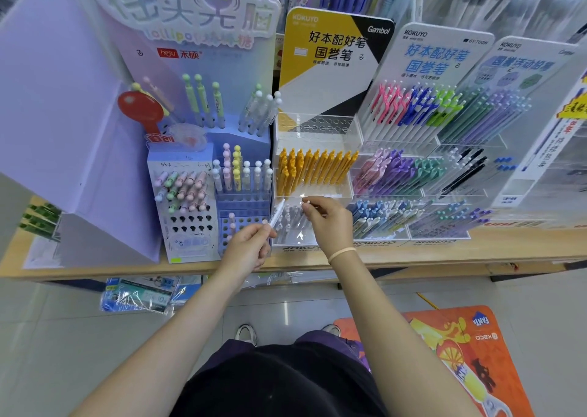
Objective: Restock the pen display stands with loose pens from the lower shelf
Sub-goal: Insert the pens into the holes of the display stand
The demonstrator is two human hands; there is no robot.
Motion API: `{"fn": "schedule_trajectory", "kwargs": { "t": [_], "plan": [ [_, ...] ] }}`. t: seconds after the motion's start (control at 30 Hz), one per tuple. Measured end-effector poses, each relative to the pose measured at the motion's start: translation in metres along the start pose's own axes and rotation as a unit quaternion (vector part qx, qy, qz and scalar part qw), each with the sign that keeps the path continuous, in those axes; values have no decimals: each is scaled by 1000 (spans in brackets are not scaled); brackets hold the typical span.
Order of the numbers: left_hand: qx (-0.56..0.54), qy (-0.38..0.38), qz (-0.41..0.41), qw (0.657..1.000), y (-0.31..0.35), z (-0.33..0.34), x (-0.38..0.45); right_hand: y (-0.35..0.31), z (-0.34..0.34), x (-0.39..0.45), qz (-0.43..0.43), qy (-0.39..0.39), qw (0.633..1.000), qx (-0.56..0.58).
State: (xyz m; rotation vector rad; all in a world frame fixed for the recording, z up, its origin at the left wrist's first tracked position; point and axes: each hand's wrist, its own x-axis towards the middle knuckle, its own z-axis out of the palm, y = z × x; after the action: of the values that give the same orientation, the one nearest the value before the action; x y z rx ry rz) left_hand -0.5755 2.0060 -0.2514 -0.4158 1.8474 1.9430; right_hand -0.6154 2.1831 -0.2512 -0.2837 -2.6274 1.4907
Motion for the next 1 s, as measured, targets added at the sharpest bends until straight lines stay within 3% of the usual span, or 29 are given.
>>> {"fn": "schedule_trajectory", "kwargs": {
  "t": [0.4, 0.63, 1.0],
  "plan": [
    [-8, 0, -6, 1000, -2, -2, -1, -1, 2, -1, -9, -3, 1000, -13],
    [-11, 5, -13, 1000, -1, -3, 0, 8, 4, -4, -3, -59, 995, -75],
    [-15, 11, -20, 1000, 0, 0, 0, 3, 7, -5, -17, -60, 996, -56]
  ]
}}
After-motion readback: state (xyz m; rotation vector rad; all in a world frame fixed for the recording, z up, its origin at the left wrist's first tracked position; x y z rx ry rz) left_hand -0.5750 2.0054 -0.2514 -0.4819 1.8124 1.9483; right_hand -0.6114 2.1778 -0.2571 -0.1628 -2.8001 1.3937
